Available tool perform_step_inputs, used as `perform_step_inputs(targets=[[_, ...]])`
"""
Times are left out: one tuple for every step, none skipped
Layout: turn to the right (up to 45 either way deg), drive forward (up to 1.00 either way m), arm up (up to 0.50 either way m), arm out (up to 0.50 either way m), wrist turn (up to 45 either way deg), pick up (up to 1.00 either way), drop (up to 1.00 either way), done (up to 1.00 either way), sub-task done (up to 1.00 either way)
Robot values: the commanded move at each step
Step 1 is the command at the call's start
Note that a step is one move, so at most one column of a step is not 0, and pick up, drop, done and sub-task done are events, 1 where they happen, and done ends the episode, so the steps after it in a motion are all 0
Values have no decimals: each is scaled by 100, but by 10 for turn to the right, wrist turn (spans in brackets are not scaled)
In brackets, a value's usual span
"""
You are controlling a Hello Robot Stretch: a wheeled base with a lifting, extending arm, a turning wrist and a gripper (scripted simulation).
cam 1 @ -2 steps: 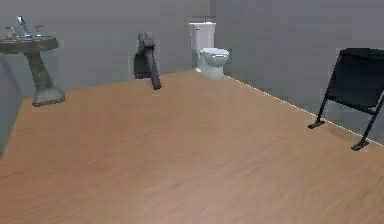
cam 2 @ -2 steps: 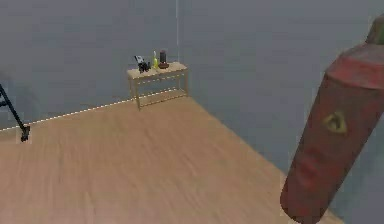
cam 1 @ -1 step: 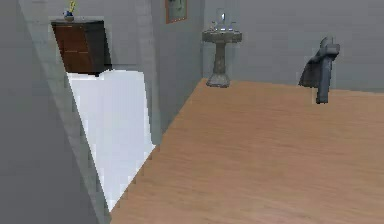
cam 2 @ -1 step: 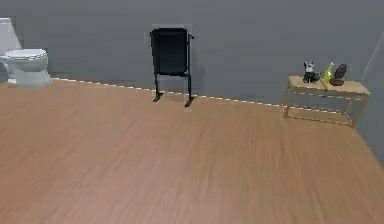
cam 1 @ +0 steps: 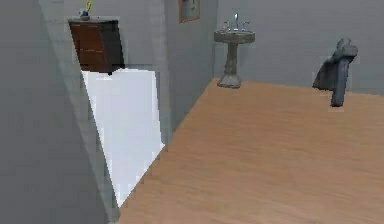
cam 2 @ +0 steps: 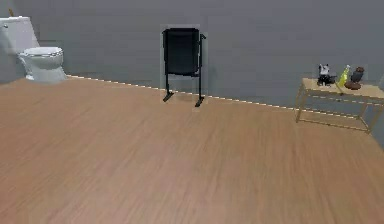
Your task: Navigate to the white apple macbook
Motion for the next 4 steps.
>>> perform_step_inputs(targets=[[0,100,0,0,0,0,0,0,0],[0,40,0,0,0,0,0,0,0],[-450,0,0,0,0,0,0,0,0],[-270,0,0,0,0,0,0,0,0]])
